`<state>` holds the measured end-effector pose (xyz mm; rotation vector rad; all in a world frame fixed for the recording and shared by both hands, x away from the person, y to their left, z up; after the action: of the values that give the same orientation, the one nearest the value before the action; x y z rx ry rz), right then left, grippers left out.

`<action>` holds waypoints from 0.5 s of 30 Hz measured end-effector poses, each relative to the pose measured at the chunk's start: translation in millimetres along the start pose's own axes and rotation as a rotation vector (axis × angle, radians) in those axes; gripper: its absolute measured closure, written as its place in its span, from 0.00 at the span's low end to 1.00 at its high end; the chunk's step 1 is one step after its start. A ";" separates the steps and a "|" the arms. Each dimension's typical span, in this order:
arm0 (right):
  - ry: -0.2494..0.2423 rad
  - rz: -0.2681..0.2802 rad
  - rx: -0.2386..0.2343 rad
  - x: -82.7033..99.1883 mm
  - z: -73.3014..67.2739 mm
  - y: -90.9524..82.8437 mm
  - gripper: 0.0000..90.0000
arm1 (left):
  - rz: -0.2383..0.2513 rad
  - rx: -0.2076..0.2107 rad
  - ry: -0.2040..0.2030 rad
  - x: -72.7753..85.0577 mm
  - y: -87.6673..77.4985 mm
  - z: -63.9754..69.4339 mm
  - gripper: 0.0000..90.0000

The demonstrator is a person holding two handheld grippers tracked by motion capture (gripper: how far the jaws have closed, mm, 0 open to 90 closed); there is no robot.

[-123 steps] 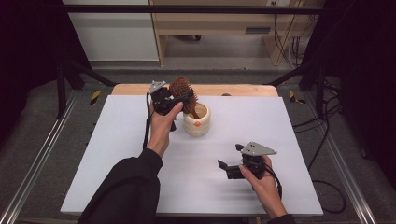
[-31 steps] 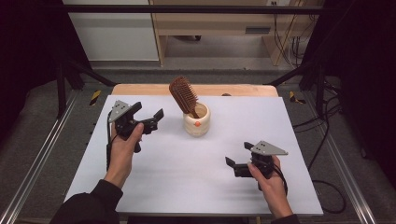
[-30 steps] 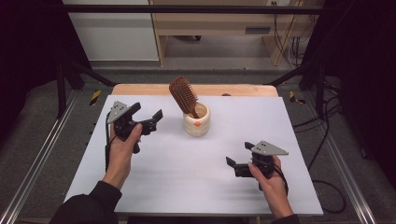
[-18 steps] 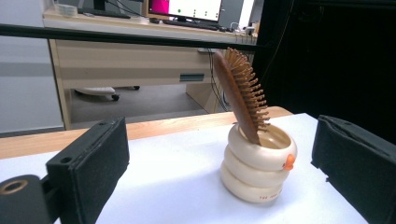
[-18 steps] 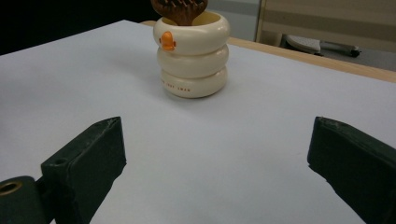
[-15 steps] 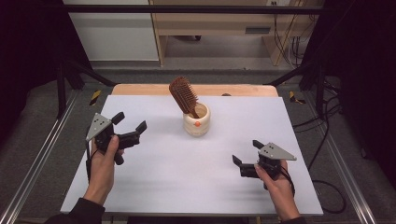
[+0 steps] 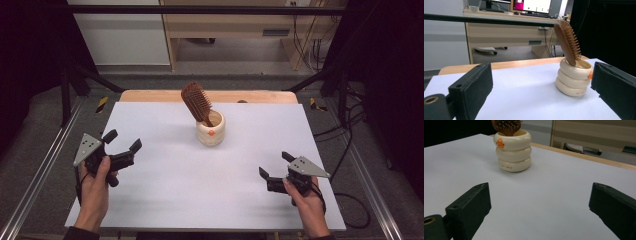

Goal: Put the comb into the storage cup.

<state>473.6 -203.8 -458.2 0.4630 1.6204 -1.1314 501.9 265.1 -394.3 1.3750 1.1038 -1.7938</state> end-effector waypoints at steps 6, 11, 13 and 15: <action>0.011 0.002 0.012 3.7 5.4 -5.5 0.05 | 0.006 -0.001 0.000 7.4 -9.0 -5.0 0.04; 0.014 -0.001 0.013 9.4 8.0 -6.5 0.05 | -0.002 0.005 -0.002 15.0 -13.5 -6.2 0.04; 0.015 0.001 0.013 11.1 9.3 -6.5 0.05 | -0.006 0.006 0.000 18.6 -15.2 -6.4 0.04; 0.017 0.002 0.015 12.7 10.8 -6.3 0.05 | -0.011 0.008 -0.003 22.4 -16.8 -6.4 0.04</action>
<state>469.9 -219.0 -466.8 0.4849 1.6273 -1.1413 484.4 279.0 -412.4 1.3733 1.1061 -1.8092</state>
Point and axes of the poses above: each handheld gripper's, and its own axes: y roughly forward along the jaws, x roughly out of its underside, z roughly to its right, the point moved 6 cm from there along y, roughly forward along the jaws, and after that the axes turned 8 degrees about -z, right-handed, at the moved point
